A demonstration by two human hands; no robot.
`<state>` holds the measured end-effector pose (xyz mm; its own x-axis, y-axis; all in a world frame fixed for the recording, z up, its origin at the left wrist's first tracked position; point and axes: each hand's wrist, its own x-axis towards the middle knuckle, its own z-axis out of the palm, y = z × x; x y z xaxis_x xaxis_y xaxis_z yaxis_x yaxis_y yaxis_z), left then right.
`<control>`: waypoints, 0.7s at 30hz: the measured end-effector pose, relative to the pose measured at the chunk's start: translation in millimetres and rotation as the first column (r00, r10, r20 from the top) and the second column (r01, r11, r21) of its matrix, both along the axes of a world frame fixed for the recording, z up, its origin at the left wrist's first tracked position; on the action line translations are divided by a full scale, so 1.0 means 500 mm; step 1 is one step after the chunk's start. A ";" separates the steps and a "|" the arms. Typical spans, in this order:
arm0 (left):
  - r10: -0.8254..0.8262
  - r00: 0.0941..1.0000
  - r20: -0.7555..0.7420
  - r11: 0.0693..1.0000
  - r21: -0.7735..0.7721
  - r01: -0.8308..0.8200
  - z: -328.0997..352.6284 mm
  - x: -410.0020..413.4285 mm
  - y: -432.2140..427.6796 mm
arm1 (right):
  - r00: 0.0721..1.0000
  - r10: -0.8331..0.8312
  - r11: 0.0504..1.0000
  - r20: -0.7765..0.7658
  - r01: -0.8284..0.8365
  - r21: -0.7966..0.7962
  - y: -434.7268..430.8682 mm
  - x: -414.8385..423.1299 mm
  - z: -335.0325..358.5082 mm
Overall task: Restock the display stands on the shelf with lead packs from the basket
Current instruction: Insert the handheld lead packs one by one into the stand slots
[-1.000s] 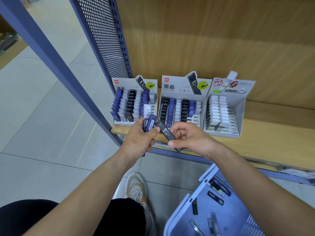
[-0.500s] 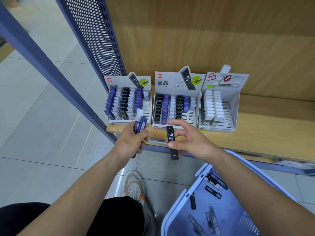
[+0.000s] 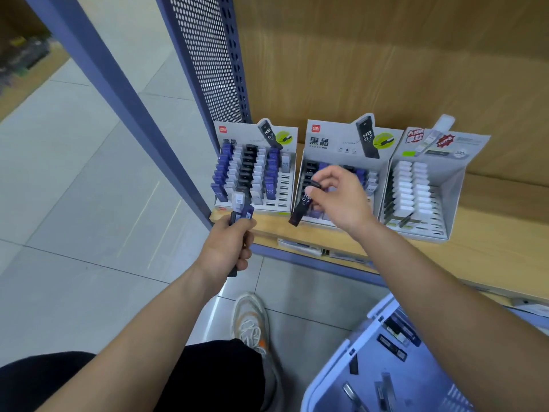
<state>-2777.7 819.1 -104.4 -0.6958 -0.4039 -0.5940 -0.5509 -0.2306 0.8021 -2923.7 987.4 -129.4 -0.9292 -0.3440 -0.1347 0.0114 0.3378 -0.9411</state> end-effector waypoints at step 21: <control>0.004 0.999 -0.051 0.997 -0.072 -0.008 -0.016 -0.001 -0.038 | 0.889 0.328 0.896 -0.321 -0.184 0.405 -0.091 -0.051 -0.042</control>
<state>-2778.1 800.1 -112.6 -0.7217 -0.4487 -0.5271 -0.5078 -0.1742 0.8437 -2949.2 942.1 -150.2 -0.8190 -0.5721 0.0434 -0.4473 0.5892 -0.6729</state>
